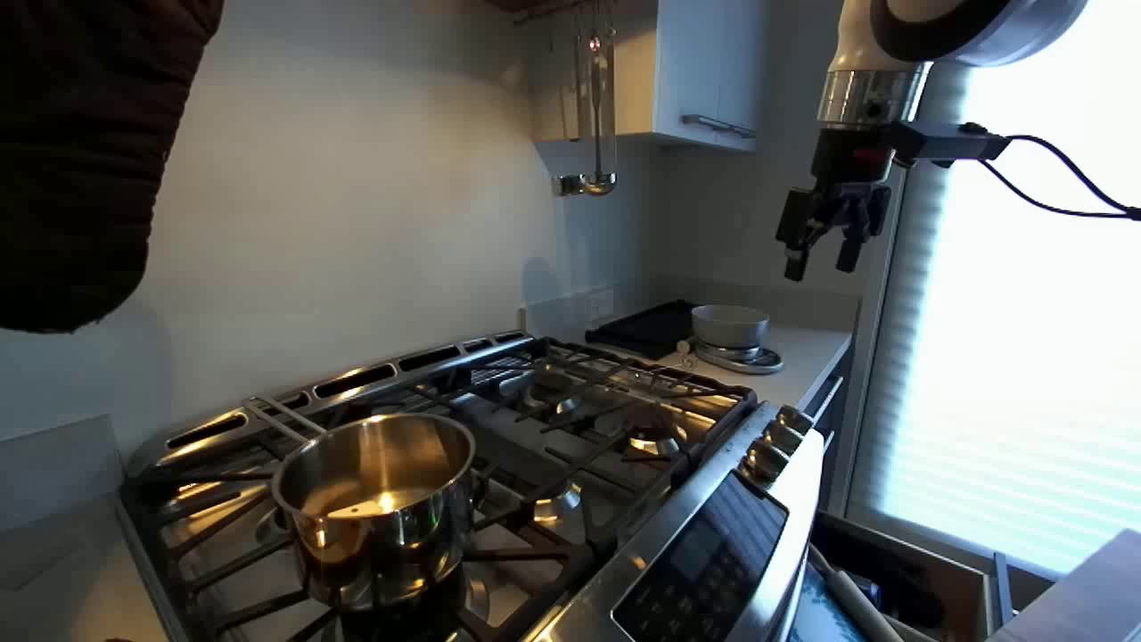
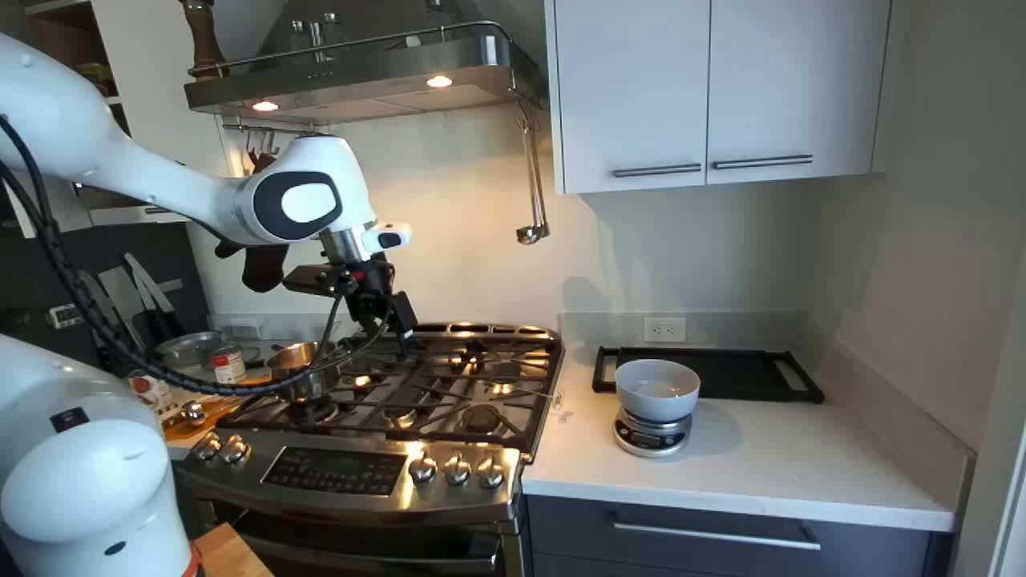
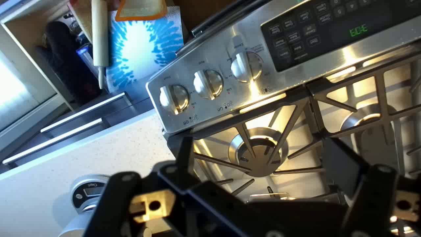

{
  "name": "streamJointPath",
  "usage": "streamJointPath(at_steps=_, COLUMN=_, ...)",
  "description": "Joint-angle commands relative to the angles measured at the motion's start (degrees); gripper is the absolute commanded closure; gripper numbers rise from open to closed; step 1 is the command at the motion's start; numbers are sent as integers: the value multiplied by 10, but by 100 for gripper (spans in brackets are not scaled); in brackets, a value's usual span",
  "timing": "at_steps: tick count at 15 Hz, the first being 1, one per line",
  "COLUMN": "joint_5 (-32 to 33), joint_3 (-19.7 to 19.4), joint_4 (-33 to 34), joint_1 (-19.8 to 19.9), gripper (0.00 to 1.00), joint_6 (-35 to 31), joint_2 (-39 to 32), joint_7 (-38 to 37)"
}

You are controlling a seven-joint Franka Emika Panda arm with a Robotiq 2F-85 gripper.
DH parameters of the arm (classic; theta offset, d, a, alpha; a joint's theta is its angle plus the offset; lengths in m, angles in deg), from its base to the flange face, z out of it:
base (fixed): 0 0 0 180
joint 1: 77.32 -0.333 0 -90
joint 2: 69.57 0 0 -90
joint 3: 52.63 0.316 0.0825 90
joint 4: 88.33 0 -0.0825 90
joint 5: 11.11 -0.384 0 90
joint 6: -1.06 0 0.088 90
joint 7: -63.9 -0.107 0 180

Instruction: Hang the masher on the hook above the stove.

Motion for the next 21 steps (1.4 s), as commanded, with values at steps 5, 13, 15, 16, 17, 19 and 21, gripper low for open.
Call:
streamJointPath(at_steps=5, joint_5=5, joint_3=-6, joint_4=1, joint_1=-6, gripper=0, joint_6=2, joint_2=-1, joint_7=-4)
streamJointPath(at_steps=13, joint_5=5, joint_3=-6, joint_4=1, joint_1=-6, gripper=0, joint_6=2, joint_2=-1, joint_7=-4)
streamJointPath(at_steps=15, joint_5=5, joint_3=-6, joint_4=1, joint_1=-6, gripper=0, joint_6=2, joint_2=-1, joint_7=-4)
streamJointPath(at_steps=16, joint_5=5, joint_3=-6, joint_4=1, joint_1=-6, gripper=0, joint_6=2, joint_2=-1, joint_7=-4)
streamJointPath(at_steps=17, joint_5=5, joint_3=-6, joint_4=1, joint_1=-6, gripper=0, joint_6=2, joint_2=-1, joint_7=-4)
streamJointPath(at_steps=19, joint_5=15, joint_3=-10, joint_4=4, joint_1=-3, gripper=0, joint_6=-10, joint_2=-8, joint_7=12)
streamJointPath(at_steps=21, joint_5=30, joint_3=-22, joint_4=11, joint_1=-4, gripper=0, joint_6=-31, joint_2=-21, joint_7=54)
